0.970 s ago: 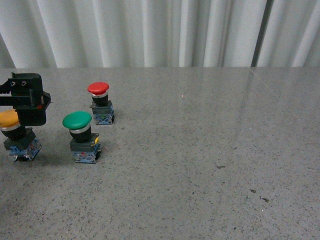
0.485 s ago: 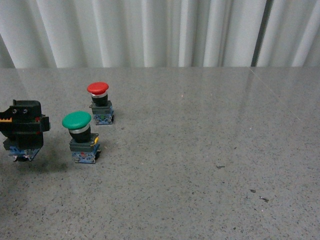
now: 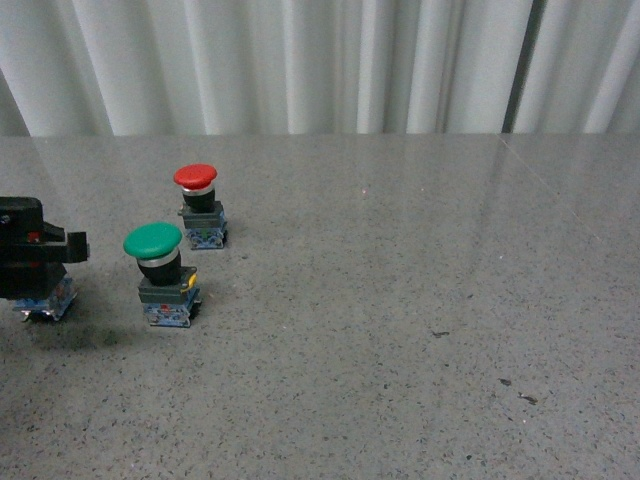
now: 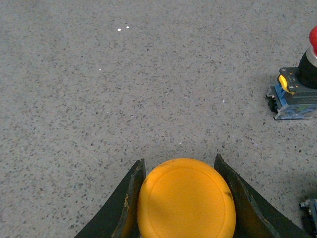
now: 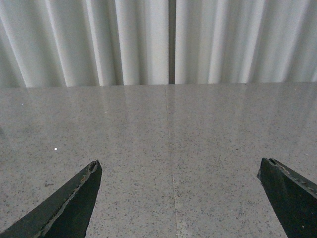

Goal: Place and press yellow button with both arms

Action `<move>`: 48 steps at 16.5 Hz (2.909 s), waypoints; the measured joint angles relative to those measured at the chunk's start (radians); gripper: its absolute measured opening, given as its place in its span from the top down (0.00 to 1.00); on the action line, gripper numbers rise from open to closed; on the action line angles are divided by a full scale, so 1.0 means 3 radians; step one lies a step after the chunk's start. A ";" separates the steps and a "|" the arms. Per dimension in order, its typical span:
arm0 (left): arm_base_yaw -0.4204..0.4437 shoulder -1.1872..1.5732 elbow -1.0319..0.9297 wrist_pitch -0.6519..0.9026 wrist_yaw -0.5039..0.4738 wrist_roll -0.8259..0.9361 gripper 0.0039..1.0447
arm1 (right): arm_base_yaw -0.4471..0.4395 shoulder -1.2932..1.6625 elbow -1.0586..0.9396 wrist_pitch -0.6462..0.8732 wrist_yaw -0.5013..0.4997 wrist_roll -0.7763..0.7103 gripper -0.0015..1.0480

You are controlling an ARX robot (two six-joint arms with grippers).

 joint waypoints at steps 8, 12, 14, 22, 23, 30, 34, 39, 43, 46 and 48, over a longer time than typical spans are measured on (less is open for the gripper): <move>-0.0596 -0.0909 0.0434 -0.0423 -0.0151 -0.0053 0.67 | 0.0000 0.0000 0.0000 0.0001 0.0000 0.0000 0.06; -0.1742 0.0946 0.1269 -0.0145 -0.0573 -0.1050 0.68 | 0.0000 0.0000 0.0000 0.0001 0.0000 0.0000 0.06; -0.1747 0.1058 0.1333 -0.0165 -0.0593 -0.1081 0.68 | 0.0000 0.0000 0.0000 -0.0001 0.0000 -0.0001 0.06; -0.1854 0.1144 0.1371 -0.0359 -0.0566 -0.1199 0.52 | 0.0000 0.0000 0.0000 0.0000 0.0000 0.0000 0.06; -0.1851 0.1143 0.1371 -0.0370 -0.0549 -0.1203 0.40 | 0.0000 0.0000 0.0000 0.0000 0.0000 -0.0001 0.06; -0.1728 0.0684 0.1273 -0.0118 -0.0664 -0.0944 0.06 | 0.0000 0.0000 0.0000 0.0000 0.0001 0.0000 0.06; -0.0793 -0.1139 0.0259 0.0273 -0.0755 0.0032 0.06 | 0.0000 0.0000 0.0000 0.0000 0.0000 -0.0001 0.06; -0.0328 -0.1601 -0.0146 0.0343 -0.0417 0.0093 0.18 | 0.0000 0.0000 0.0000 0.0000 0.0000 0.0000 0.06; -0.0280 -0.1663 -0.0479 0.0355 -0.0109 0.0065 0.32 | 0.0000 0.0000 0.0000 0.0000 0.0000 -0.0001 0.06; -0.0167 -0.1911 -0.0838 0.0429 0.0045 0.0022 0.56 | 0.0000 0.0000 0.0000 0.0000 0.0000 0.0000 0.06; -0.0067 -0.2182 -0.1029 0.0472 0.0103 0.0018 0.77 | 0.0000 0.0000 0.0000 -0.0001 0.0000 0.0000 0.06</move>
